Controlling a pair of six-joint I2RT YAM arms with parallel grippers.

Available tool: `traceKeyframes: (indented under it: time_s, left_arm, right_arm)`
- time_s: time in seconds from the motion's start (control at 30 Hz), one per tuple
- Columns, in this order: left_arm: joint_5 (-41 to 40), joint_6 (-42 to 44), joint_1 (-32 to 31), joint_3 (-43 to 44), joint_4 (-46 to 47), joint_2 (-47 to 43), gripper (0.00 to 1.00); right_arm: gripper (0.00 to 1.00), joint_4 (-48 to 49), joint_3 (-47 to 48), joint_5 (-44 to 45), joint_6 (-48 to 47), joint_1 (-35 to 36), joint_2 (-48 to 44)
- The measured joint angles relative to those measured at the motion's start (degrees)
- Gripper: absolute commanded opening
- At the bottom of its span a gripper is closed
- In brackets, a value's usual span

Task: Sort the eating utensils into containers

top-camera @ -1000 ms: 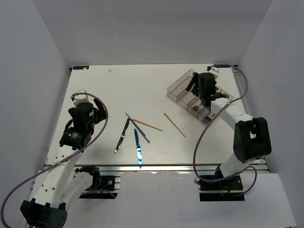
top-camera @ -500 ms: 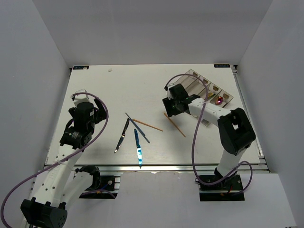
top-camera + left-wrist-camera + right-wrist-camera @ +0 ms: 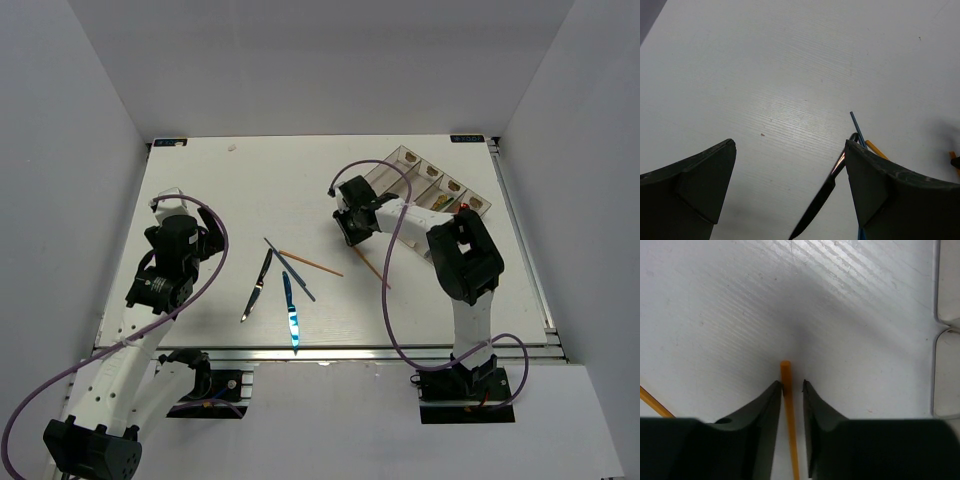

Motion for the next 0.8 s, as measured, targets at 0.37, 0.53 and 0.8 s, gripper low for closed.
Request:
traceKeyframes:
  time_s: [0.37, 0.53, 0.8]
  left_arm:
    - [0.0, 0.0, 0.0, 0.0, 0.0, 0.0, 0.98]
    - [0.0, 0.0, 0.0, 0.0, 0.0, 0.0, 0.98]
    - [0.0, 0.0, 0.0, 0.0, 0.0, 0.0, 0.98]
  right_arm:
    - [0.00, -1.0, -0.7, -2.7, 0.2, 0.2, -0.9]
    - [0.00, 2.7, -7.0, -9.6, 3.6, -0.4, -9.7]
    - [0.00, 21.8, -12.5, -9.7, 21.3, -13.8, -24.2]
